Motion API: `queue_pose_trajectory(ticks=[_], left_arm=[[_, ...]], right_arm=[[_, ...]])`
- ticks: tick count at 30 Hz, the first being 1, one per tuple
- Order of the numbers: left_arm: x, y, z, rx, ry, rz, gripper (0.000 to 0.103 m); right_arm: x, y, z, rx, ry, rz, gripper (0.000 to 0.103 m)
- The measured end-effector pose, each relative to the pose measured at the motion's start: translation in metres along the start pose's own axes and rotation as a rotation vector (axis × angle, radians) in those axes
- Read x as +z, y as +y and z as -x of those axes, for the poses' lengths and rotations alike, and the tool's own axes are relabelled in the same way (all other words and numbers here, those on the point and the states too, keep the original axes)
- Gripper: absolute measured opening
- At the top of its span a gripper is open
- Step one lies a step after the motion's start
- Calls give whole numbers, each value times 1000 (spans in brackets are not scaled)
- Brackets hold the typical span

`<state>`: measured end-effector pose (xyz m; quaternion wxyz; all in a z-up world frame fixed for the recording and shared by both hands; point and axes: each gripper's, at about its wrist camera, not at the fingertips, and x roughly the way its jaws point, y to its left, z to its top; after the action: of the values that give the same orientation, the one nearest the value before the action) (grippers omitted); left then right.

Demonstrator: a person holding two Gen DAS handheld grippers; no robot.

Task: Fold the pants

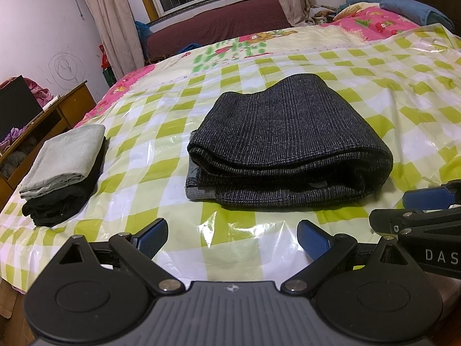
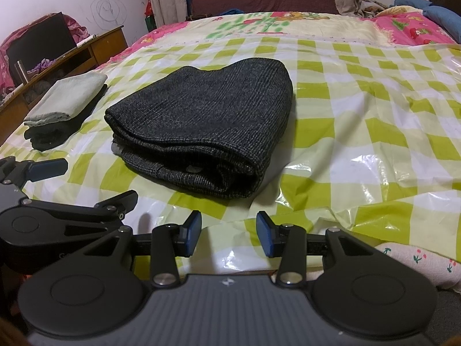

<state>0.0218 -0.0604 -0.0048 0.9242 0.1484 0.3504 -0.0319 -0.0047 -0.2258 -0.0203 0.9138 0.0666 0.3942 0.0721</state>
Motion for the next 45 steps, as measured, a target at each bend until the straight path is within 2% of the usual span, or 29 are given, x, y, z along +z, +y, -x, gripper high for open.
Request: queue_pose_trajectory(ticks=[45], left_arm=[[-3,-2,-2,-4,1,-6,103]], right_arm=[[-2,0,-2,-2,18,12,43]])
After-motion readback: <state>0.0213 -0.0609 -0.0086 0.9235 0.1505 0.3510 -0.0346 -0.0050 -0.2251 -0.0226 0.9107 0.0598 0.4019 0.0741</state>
